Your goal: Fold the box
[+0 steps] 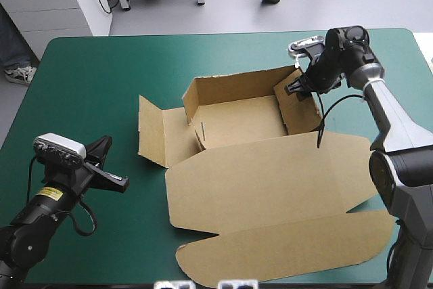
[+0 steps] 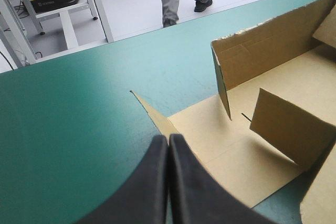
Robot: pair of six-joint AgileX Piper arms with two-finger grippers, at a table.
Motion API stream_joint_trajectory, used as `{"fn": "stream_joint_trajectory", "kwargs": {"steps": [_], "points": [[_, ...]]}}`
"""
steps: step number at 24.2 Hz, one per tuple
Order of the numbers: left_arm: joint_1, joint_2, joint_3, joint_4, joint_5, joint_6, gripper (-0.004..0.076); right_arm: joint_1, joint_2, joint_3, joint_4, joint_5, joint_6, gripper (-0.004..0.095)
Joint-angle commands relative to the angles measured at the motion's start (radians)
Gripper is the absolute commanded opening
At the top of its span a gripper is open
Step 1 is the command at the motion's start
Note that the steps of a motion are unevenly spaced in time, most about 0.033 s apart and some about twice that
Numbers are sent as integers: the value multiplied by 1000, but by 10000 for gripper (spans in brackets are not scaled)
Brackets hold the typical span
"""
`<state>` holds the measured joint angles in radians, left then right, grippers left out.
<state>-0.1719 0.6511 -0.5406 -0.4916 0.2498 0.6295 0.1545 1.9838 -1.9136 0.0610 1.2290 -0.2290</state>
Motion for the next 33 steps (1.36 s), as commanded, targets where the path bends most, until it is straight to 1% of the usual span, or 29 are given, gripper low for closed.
{"fn": "stream_joint_trajectory", "kwargs": {"steps": [1, 2, 4, 5, 6, 8, 9, 11, 14, 16, 17, 19, 20, 21, 23, 27, 33], "points": [[0, -2, -28, -11, -42, 1, -8, -4, -110, -81, -8, 22, 21, 556], [0, -2, -28, -11, -42, 1, -8, -4, -130, -81, -11, 23, 25, 548], [0, -2, -28, -11, -42, 1, -8, -4, -184, -81, -19, 23, 37, 441], [0, -2, -28, -11, -42, 1, -8, -4, -217, -81, -19, 23, 37, 301], [0, -2, -28, -11, -42, 1, -8, -4, -229, -81, -19, 23, 37, 227], [0, -2, -28, -11, -42, 1, -8, -4, -257, -81, -19, 23, 23, 34], [0, -2, -28, -11, -42, 1, -8, -4, -268, -81, -19, 23, 16, -18], [0, -2, -28, -11, -42, 1, -8, -4, -281, -81, -19, 23, 14, -20], [0, -2, -28, -11, -40, 1, -8, -4, -274, -81, -20, 23, 16, -12], [0, -2, -28, -11, -40, 1, -8, -4, -265, -70, -18, 23, -11, 29], [0, -2, -28, -11, -40, 1, -8, -4, -257, -62, -11, 23, -23, 77], [0, -2, -28, -11, -40, 1, -8, -4, -246, -47, 11, 23, -39, 221], [0, -2, -28, -11, -40, 1, -8, -4, -234, -40, 26, 23, -41, 376], [0, -2, -28, -11, -40, 1, -8, -4, -223, -40, 29, 23, -41, 453], [0, -2, -28, -11, -40, 1, -8, -4, -207, -40, 29, 23, -38, 544], [0, -2, -28, -11, -40, 1, -8, -4, -159, -40, 29, 23, -27, 553], [0, -2, -28, -11, -38, 1, -8, -4, 12, -32, 37, 23, -16, 553]]}}
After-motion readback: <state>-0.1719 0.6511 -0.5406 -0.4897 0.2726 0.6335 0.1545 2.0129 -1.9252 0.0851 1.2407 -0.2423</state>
